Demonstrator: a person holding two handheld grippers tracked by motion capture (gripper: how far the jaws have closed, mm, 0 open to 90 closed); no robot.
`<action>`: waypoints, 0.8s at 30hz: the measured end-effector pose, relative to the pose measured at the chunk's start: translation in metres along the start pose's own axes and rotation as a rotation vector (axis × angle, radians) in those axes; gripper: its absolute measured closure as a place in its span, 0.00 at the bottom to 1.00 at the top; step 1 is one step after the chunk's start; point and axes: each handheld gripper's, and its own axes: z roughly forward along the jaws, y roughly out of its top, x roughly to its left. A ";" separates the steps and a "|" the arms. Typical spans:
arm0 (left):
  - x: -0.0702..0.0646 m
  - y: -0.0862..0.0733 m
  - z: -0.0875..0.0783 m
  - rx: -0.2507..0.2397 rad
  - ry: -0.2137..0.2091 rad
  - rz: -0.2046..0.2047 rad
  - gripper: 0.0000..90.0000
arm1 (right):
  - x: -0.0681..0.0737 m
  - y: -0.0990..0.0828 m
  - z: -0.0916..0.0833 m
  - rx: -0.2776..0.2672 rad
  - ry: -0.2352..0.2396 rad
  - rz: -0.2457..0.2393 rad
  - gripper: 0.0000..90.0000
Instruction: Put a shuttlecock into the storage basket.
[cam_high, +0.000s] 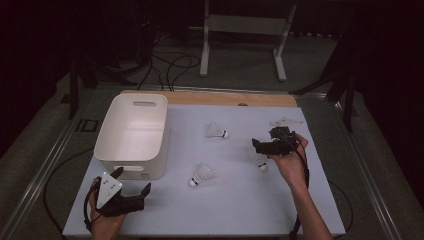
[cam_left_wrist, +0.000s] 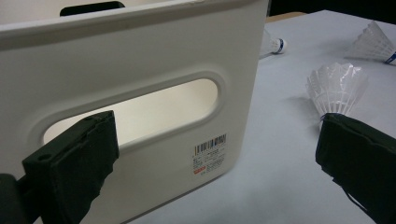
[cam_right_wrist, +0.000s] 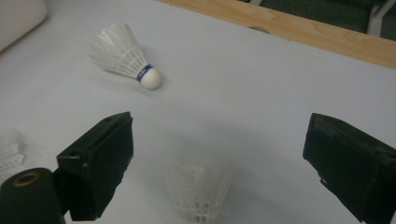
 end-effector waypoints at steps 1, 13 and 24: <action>0.000 0.000 0.000 0.000 0.000 0.000 0.00 | 0.000 0.000 0.000 0.000 0.000 0.000 0.10; 0.001 0.000 -0.001 -0.004 0.003 -0.004 0.00 | -0.006 0.006 0.018 0.052 -0.045 -0.009 0.13; 0.001 0.000 -0.001 -0.004 0.001 -0.001 0.00 | -0.011 0.008 0.032 0.109 -0.061 -0.012 0.16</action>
